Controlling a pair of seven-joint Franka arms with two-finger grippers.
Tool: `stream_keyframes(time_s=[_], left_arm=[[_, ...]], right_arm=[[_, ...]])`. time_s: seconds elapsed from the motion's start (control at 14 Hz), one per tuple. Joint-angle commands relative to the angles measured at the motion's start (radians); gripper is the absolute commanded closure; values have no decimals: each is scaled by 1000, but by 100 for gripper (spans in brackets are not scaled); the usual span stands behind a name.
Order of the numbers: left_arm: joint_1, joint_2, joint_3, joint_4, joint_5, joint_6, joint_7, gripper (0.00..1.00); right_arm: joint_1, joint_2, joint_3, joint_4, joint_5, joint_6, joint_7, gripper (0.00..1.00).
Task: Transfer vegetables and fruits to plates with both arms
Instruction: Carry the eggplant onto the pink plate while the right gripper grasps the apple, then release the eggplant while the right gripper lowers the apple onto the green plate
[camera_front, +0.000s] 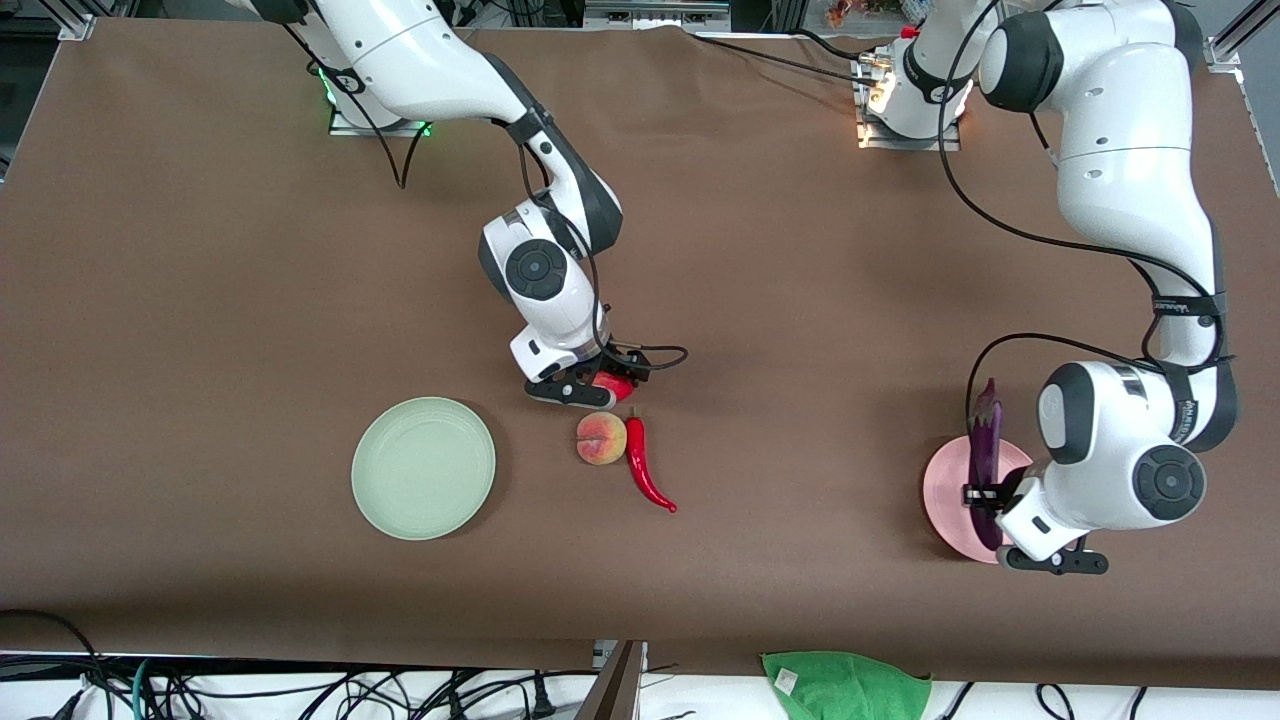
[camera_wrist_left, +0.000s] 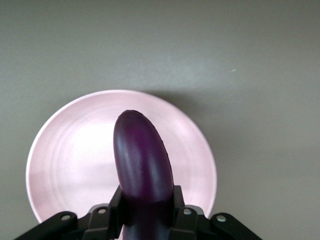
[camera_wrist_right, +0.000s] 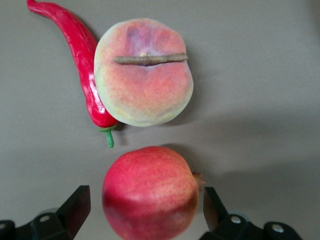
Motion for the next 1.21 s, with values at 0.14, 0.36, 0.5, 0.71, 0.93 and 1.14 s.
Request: stream_keyframes(time_s=[0.14,0.36,0.5,0.71,0.93,1.14], left_arm=[[8,4,-5,-55,-20,12,39,68],[8,-6,-5,-121,-21,57,38,53],[5,-11,-5,-132,-21,83,36,43],[-2,-16,-5,-124,-38,80,18,18],[-22,-31,-6,-101,-95,69,-2,0],[-77,-32,-15,-87,-96,68,-208,0]], right_arm=[[18,32,-13,11,-22,44,18,0],[16,32,-13,10,-22,44,18,7],[16,31,-13,10,-23,44,15,40],[13,11,-30,11,-31,21,3,79],[10,-76,-70,10,-33,-163,-38,85],[6,-135,-142,8,-30,-310,-152,86]])
